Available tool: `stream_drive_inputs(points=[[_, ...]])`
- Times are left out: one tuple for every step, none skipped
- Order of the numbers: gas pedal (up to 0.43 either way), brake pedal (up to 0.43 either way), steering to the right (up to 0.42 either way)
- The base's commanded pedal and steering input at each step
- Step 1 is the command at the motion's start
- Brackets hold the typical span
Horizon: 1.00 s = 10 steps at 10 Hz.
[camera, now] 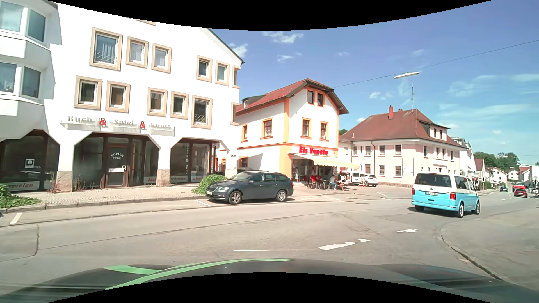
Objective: Follow the waypoints while adhering to traffic rules and regulations
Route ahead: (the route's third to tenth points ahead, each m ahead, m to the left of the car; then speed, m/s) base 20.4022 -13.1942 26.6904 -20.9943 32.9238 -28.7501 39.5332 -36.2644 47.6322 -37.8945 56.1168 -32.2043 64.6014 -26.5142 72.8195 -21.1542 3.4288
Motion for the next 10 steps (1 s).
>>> stream_drive_inputs(points=[[0.118,0.000,0.170],[0.118,0.000,0.176],[0.118,0.000,0.182],[0.118,0.000,0.187],[0.118,0.000,0.193],[0.118,0.000,0.200],[0.118,0.000,0.210],[0.118,0.000,0.224],[0.118,0.000,0.243],[0.118,0.000,0.261]])
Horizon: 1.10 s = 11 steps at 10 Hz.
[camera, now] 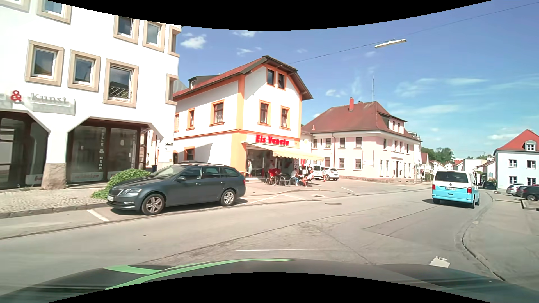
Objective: Follow the waypoints while adhering to traffic rules and regulations
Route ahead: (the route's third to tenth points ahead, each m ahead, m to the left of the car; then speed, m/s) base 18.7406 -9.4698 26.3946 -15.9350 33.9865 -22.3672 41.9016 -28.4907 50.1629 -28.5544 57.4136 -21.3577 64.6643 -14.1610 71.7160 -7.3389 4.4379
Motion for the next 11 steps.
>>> stream_drive_inputs(points=[[0.118,0.000,0.275],[0.118,0.000,0.283],[0.118,0.000,0.286],[0.118,0.000,0.287],[0.118,0.000,0.291],[0.118,0.000,0.302],[0.118,0.000,0.312],[0.138,0.000,0.317],[0.138,0.000,0.317],[0.138,0.000,0.317],[0.150,0.000,0.317]])
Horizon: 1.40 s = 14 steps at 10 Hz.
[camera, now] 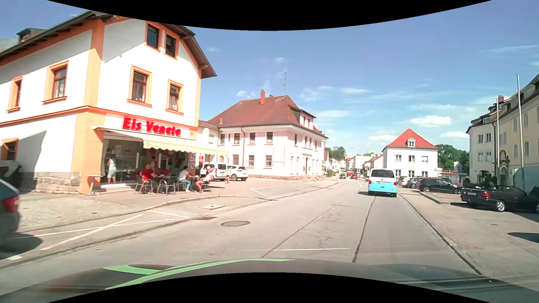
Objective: Follow the waypoints while adhering to traffic rules and regulations
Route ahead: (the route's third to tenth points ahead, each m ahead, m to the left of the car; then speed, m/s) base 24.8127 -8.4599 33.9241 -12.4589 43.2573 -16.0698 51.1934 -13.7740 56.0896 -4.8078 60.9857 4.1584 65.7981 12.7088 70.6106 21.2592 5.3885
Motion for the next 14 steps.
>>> stream_drive_inputs(points=[[0.150,0.000,0.316],[0.197,0.000,0.310],[0.197,0.000,0.302],[0.197,0.000,0.292],[0.197,0.000,0.279],[0.197,0.000,0.257],[0.197,0.000,0.231],[0.197,0.000,0.205],[0.197,0.000,0.174],[0.197,0.000,0.143],[0.197,0.000,0.115],[0.197,0.000,0.085],[0.197,0.000,0.061],[0.197,0.000,0.045]])
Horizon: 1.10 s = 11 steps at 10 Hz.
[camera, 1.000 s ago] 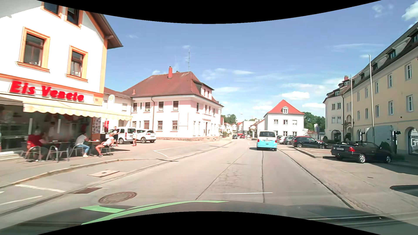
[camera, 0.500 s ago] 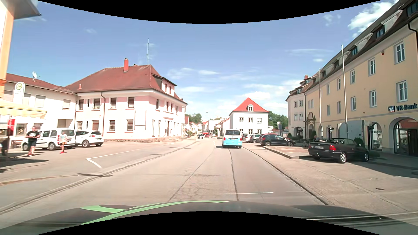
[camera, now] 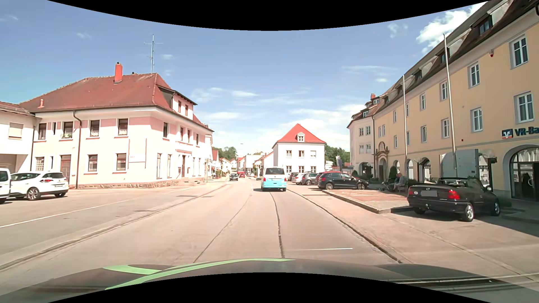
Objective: Follow the waypoints while adhering to traffic rules and regulations
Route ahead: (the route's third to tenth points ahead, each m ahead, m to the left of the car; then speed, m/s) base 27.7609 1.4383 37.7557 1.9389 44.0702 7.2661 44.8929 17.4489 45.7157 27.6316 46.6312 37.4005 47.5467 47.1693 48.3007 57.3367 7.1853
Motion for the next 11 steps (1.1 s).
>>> stream_drive_inputs(points=[[0.197,0.000,0.027],[0.197,0.000,0.020],[0.197,0.000,0.017],[0.197,0.000,0.012],[0.197,0.000,0.009],[0.189,0.000,0.009],[0.189,0.000,0.006],[0.157,0.000,0.004],[0.067,0.000,0.003],[0.000,0.000,0.000],[0.000,0.000,-0.006]])
